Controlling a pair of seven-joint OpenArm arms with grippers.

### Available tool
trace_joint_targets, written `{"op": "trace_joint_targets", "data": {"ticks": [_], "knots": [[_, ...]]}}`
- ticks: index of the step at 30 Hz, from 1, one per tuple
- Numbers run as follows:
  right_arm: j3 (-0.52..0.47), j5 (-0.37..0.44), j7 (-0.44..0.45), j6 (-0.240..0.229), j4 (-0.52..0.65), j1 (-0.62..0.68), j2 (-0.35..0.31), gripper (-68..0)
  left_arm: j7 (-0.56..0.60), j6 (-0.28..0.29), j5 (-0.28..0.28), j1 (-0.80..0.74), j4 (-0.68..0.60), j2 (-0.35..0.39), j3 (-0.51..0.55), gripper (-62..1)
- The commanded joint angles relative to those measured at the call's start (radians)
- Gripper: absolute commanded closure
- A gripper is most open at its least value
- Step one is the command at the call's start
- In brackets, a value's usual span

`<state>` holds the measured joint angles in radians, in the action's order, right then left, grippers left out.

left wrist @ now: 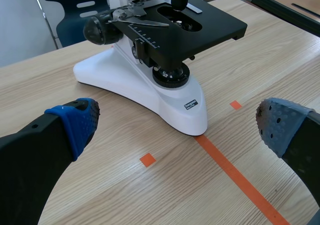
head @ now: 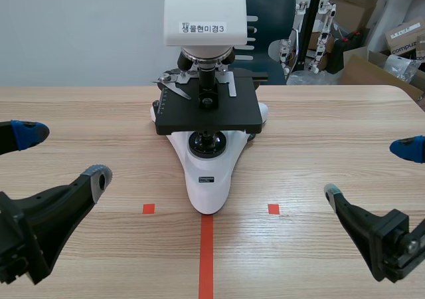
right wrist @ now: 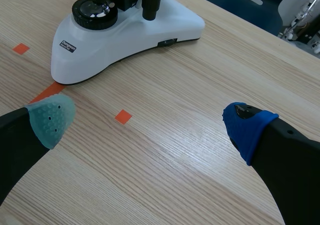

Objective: Point at the revolving nosepiece

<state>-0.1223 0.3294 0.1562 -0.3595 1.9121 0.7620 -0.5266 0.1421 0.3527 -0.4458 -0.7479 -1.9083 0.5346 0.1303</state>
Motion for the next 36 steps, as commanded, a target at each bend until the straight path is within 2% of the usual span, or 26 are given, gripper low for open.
{"op": "trace_joint_targets", "data": {"ticks": [1,4,5,7,9,14,20,27,32,36], "knots": [[-0.002,0.011,0.018,0.004,0.017,-0.014,-0.004,-67.9,0.015,0.001,-0.013,0.003,-0.008,-0.002,-0.005,-62.3],[-0.002,0.011,0.035,0.037,0.009,-0.014,0.009,-67.9,0.015,0.001,-0.013,0.003,-0.008,-0.002,-0.005,-62.3],[-0.002,0.01,0.055,0.05,0.002,-0.014,0.013,-65.0,0.014,0.001,-0.013,0.003,-0.008,-0.002,-0.005,-62.3],[-0.002,0.006,0.109,0.069,-0.02,-0.017,0.026,-52.8,0.015,0.001,-0.013,0.003,-0.008,-0.002,-0.005,-62.3],[-0.001,-0.037,0.167,0.054,-0.051,-0.03,0.04,-45.5,0.014,0.001,-0.013,0.003,-0.008,-0.002,-0.005,-62.3],[-0.001,-0.084,0.266,0.036,-0.141,-0.1,0.09,-44.6,0.014,0.001,-0.013,0.003,-0.008,-0.002,-0.005,-62.3],[0.025,-0.116,0.343,-0.029,-0.255,-0.235,0.106,-34.9,0.014,0.001,-0.013,0.003,-0.008,-0.002,-0.005,-62.3],[0.124,-0.206,0.371,-0.031,-0.382,-0.432,0.105,-17.4,0.014,0.001,-0.013,0.003,-0.008,-0.002,-0.005,-62.3],[0.209,-0.279,0.458,-0.031,-0.466,-0.554,0.105,-0.9,0.014,0.001,-0.013,0.003,-0.008,-0.002,-0.005,-62.3],[0.267,-0.354,0.579,-0.031,-0.507,-0.616,0.106,-0.7,0.014,0.001,-0.013,0.003,-0.008,-0.002,-0.005,-62.3]]}}
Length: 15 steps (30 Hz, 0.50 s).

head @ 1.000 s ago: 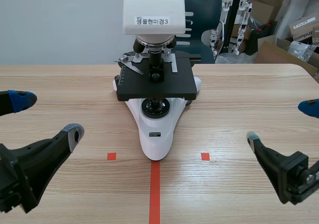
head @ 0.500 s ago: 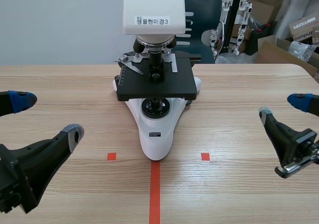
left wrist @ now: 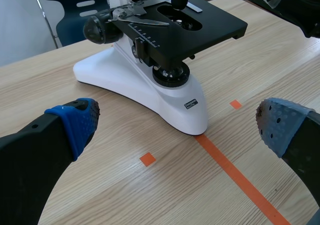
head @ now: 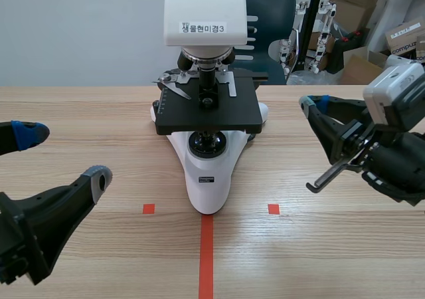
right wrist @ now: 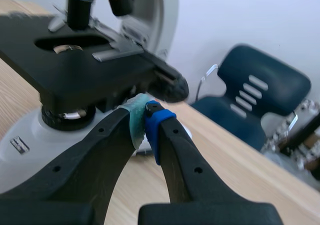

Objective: Point at the revolving nosepiece

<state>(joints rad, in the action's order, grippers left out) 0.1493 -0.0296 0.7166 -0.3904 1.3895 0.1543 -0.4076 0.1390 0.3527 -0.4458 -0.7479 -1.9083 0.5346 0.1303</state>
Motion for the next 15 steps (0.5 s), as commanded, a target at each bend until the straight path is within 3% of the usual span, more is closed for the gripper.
{"op": "trace_joint_targets", "data": {"ticks": [1,8,15], "knots": [[0.008,-0.005,0.039,0.001,0.011,-0.023,-0.013,-0.7,0.018,0.001,-0.013,0.003,-0.008,-0.002,-0.005,-62.3],[0.099,-0.013,0.064,0.018,0.003,-0.095,0.019,-0.7,0.018,0.001,-0.013,0.003,-0.008,-0.002,-0.005,-62.3],[0.148,-0.073,0.076,0.114,0.002,-0.105,0.09,-0.7,0.018,0.001,-0.013,0.003,-0.008,-0.002,-0.005,-62.3]]}}
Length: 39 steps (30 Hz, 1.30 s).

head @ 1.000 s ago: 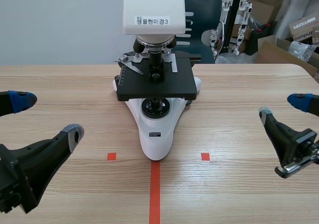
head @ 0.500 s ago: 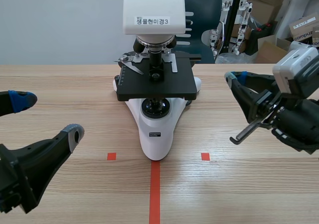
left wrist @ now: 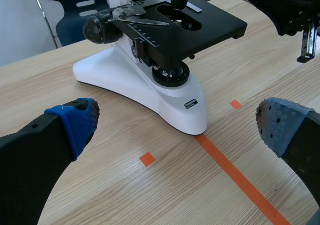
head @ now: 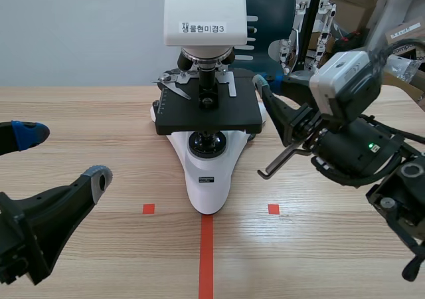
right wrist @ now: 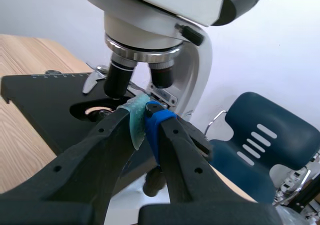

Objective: Point at the revolving nosepiece

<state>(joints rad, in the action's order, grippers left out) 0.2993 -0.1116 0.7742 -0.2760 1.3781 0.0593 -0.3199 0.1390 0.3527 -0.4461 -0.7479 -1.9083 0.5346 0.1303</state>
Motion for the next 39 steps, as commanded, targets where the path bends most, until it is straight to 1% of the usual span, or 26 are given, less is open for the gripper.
{"op": "trace_joint_targets", "data": {"ticks": [1,3,7,13,16,18,21,28,39], "knots": [[0.003,0.001,0.021,0.0,0.014,-0.01,0.011,-0.7,0.018,0.001,-0.013,0.003,-0.008,-0.002,-0.005,-62.3],[0.013,-0.007,0.026,0.0,0.014,-0.01,0.027,-0.7,0.018,0.001,-0.013,0.003,-0.008,-0.002,-0.005,-62.3],[0.027,-0.018,0.025,0.023,0.014,-0.01,0.056,-0.7,0.018,0.001,-0.013,0.003,-0.008,-0.002,-0.005,-62.3],[0.042,-0.021,0.008,0.023,0.014,-0.009,0.065,-0.7,0.018,0.001,-0.013,0.003,-0.008,-0.002,-0.005,-62.3],[0.042,-0.021,-0.019,0.053,0.014,-0.008,0.064,-0.7,0.018,0.001,-0.013,0.003,-0.008,-0.002,-0.005,-62.3],[0.042,-0.021,-0.02,0.074,0.014,-0.006,0.064,-0.7,0.018,0.001,-0.013,0.003,-0.008,-0.002,-0.005,-62.3],[0.042,-0.02,-0.019,0.081,0.014,-0.006,0.064,-0.7,0.018,0.001,-0.013,0.003,-0.008,-0.002,-0.005,-62.3],[0.042,-0.019,-0.02,0.124,0.014,-0.006,0.065,-0.7,0.018,0.001,-0.013,0.003,-0.008,-0.002,-0.005,-62.3],[0.042,-0.016,-0.015,0.124,0.014,-0.006,0.065,-0.7,0.018,0.001,-0.013,0.003,-0.008,-0.002,-0.005,-62.3]]}}
